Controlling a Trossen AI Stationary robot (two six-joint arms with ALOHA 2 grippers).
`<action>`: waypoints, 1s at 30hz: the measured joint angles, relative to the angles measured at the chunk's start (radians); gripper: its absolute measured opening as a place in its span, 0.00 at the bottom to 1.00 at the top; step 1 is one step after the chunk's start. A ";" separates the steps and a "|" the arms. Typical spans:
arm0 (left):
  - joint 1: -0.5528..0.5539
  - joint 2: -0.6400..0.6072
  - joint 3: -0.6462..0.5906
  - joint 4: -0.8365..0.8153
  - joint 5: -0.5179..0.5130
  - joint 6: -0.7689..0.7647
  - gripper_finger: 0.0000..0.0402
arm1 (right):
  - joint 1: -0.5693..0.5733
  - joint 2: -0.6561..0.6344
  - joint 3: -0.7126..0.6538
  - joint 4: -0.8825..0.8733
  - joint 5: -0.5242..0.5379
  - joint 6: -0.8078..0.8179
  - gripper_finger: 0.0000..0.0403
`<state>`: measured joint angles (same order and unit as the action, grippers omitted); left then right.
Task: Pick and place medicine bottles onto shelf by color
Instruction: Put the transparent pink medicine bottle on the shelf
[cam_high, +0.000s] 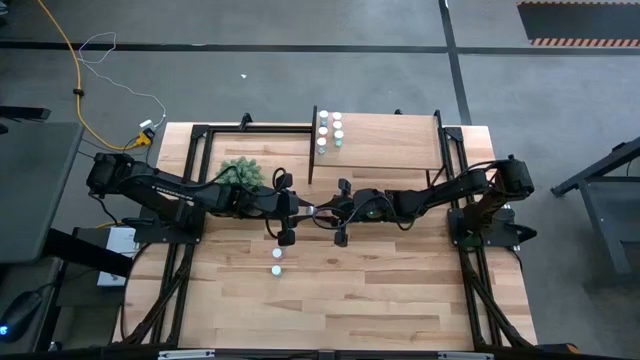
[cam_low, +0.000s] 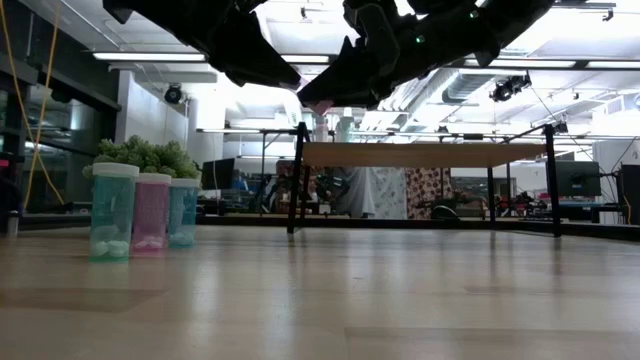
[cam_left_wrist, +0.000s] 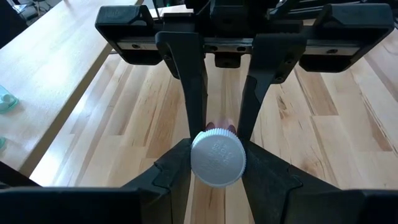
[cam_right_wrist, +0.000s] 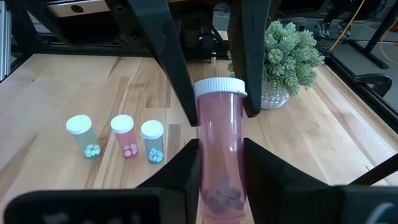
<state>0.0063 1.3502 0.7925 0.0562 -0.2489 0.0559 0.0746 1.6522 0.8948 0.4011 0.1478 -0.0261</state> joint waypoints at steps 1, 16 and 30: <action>0.000 0.000 0.000 -0.001 0.000 0.000 0.29 | 0.000 0.000 0.000 0.000 0.000 0.000 0.22; -0.002 -0.027 0.000 -0.032 0.003 0.000 0.48 | -0.001 0.000 0.000 -0.030 0.001 -0.011 0.22; -0.015 -0.260 -0.036 -0.167 -0.058 -0.079 0.50 | 0.000 -0.173 -0.183 -0.090 0.142 -0.051 0.22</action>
<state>-0.0082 1.0900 0.7567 -0.1110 -0.3069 -0.0235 0.0742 1.4793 0.7122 0.3114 0.2893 -0.0775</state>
